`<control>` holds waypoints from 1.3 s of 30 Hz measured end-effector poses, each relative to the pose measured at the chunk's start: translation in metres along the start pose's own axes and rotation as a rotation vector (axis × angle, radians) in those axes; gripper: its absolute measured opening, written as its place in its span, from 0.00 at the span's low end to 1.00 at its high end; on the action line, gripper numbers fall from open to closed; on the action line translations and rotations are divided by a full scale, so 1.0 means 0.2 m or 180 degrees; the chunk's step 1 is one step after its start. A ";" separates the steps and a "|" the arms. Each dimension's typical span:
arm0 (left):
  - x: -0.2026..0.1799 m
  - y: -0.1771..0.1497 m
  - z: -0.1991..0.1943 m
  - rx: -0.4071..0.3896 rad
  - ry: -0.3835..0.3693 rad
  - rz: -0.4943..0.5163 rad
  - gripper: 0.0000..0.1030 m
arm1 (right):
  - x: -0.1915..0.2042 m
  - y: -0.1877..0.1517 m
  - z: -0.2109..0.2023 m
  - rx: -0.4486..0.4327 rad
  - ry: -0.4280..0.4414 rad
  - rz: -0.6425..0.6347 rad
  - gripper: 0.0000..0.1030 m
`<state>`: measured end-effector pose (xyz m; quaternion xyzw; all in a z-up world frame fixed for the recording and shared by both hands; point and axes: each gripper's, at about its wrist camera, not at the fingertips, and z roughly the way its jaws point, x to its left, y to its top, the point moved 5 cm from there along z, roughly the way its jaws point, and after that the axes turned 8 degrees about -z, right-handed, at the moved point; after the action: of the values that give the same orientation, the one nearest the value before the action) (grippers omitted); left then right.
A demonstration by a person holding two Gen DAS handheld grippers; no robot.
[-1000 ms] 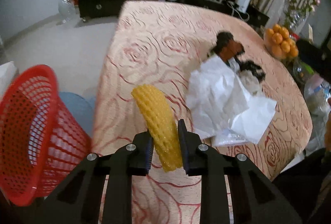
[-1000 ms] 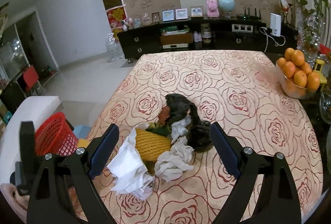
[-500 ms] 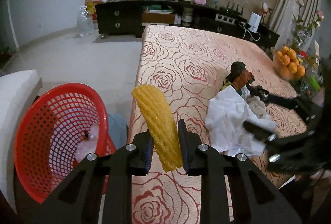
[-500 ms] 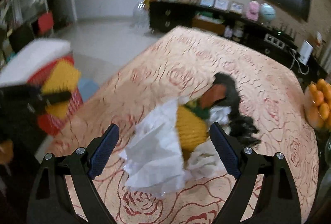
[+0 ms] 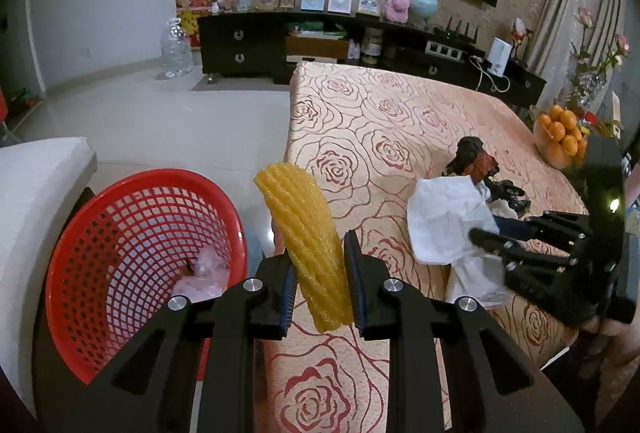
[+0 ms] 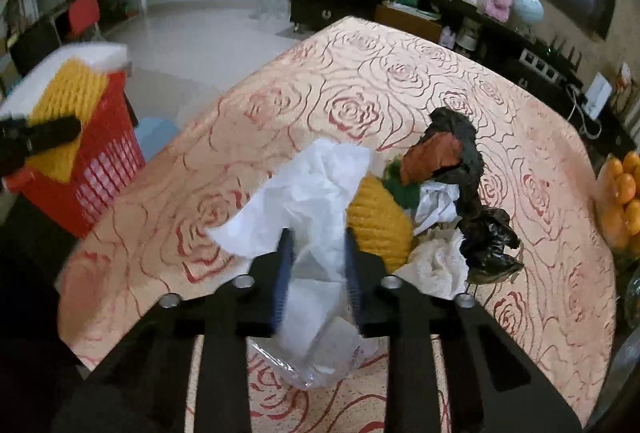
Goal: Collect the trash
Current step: 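Carry the foam net and tissue over the red wastebasket and release both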
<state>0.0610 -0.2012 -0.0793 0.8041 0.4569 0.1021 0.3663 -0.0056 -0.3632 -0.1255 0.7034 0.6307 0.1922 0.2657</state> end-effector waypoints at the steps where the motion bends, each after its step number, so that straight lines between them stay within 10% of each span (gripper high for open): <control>1: 0.01 0.01 -0.01 -0.0015 0.0001 -0.0012 0.21 | -0.02 0.01 -0.02 -0.0065 0.0075 0.0118 0.19; 23: 0.23 0.14 -0.24 -0.0413 0.0119 -0.0349 0.21 | -0.01 0.22 -0.38 -0.0846 0.0421 0.0364 0.15; 39: 0.67 0.18 -0.32 -0.0507 0.0486 -0.0841 0.21 | 0.56 0.69 -0.43 -0.1091 0.0907 -0.0278 0.15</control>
<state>0.1290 -0.0721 -0.0324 0.6954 0.5756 0.1497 0.4034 0.0644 -0.2496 0.0194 0.5857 0.6498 0.3822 0.2977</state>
